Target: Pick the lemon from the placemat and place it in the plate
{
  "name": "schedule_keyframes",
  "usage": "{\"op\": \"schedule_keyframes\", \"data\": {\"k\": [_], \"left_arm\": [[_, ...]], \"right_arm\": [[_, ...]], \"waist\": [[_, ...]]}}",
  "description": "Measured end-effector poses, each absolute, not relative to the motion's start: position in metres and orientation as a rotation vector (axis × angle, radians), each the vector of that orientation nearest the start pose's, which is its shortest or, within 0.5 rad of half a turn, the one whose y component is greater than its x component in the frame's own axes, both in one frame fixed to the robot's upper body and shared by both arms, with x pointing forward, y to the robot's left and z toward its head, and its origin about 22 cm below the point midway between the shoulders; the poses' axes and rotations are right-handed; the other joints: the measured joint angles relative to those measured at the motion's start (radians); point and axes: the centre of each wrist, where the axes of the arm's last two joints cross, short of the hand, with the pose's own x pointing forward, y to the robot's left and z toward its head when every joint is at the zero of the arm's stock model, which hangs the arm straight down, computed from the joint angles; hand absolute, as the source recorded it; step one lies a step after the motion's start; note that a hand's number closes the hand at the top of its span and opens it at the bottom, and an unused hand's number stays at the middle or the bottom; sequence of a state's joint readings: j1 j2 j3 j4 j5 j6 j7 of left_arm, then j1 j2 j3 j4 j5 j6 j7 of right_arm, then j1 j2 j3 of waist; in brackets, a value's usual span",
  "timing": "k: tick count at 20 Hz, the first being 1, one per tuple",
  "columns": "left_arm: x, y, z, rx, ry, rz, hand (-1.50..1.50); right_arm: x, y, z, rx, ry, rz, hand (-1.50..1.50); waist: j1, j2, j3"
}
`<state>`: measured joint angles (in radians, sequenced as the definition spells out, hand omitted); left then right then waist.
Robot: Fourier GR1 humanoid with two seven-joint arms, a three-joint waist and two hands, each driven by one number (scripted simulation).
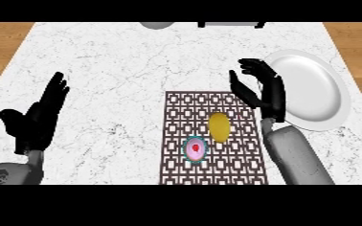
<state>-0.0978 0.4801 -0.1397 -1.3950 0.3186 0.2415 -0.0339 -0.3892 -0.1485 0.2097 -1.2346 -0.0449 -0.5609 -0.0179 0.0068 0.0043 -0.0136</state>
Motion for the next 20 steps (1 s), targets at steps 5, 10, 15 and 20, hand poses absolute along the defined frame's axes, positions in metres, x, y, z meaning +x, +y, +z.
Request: {"op": "schedule_keyframes", "data": {"k": [5, 10, 15, 20], "left_arm": [[0.257, 0.298, -0.001, 0.176, -1.510, -0.124, 0.00], [0.252, 0.293, -0.010, 0.155, -1.513, -0.147, 0.00], [0.246, 0.303, -0.018, 0.169, -1.509, -0.134, 0.00], [0.248, 0.306, -0.019, 0.176, -1.506, -0.125, 0.00]], "right_arm": [[0.300, -0.120, -0.005, -0.570, -1.718, -0.102, -1.50], [0.270, -0.082, -0.030, -0.708, -1.743, -0.041, -1.50], [0.249, -0.077, -0.053, -0.810, -1.690, 0.005, -1.50], [0.244, -0.082, -0.071, -0.852, -1.518, 0.088, -1.50]], "waist": [[0.012, -0.002, 0.008], [0.008, -0.006, 0.010], [-0.014, -0.012, 0.009], [-0.033, -0.018, 0.005]]}}
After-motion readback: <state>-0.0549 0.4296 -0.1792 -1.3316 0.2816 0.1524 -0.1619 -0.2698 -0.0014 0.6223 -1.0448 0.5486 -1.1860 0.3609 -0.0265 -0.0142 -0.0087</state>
